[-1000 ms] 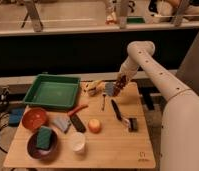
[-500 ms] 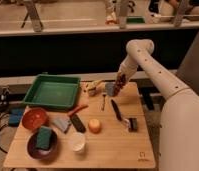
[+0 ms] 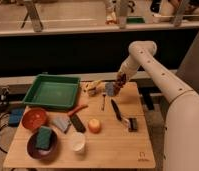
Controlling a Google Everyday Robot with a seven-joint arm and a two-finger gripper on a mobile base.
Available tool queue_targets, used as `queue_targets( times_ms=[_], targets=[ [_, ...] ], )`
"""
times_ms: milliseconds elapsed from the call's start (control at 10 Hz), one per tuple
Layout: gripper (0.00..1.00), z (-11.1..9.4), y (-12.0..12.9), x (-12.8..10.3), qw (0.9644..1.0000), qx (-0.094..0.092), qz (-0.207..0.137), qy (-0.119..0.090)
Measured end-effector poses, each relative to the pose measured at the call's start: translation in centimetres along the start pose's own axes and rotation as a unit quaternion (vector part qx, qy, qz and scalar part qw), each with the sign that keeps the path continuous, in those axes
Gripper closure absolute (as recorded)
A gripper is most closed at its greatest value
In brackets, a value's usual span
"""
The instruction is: Place grapes in plastic cup
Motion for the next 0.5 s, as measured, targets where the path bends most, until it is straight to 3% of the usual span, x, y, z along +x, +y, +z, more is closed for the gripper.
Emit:
queue_targets(
  times_ms=[200, 500],
  targets=[
    [1.0, -0.1, -1.1, 0.4, 0.9998, 0.018, -0.012, 0.005],
    [1.0, -0.3, -2.5, 1.3, 0.9972, 0.063, -0.033, 0.021]
  ],
)
